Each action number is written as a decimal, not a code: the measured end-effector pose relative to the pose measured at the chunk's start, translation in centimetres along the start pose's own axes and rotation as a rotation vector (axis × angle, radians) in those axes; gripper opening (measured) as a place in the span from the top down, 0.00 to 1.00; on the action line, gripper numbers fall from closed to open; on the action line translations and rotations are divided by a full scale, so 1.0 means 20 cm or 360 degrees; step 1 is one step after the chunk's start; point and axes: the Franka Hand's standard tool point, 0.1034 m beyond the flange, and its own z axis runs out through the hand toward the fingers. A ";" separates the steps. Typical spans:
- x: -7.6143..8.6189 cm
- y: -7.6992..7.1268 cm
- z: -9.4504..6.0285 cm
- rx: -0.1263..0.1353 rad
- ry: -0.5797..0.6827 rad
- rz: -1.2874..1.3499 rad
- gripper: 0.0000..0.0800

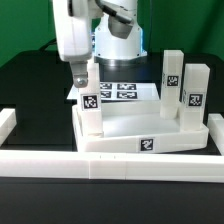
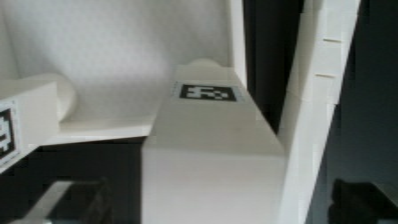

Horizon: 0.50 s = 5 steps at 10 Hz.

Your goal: Assemble desk

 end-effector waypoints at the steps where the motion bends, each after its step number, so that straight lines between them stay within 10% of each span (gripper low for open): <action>1: -0.01 0.00 0.00 0.0001 -0.0001 -0.0031 0.20; 5: -0.06 -0.02 0.00 0.0001 0.0004 -0.0554 0.19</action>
Offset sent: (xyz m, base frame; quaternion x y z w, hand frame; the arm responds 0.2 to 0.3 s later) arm -0.0015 0.0136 0.0035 -0.0111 0.0096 -0.3118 0.9500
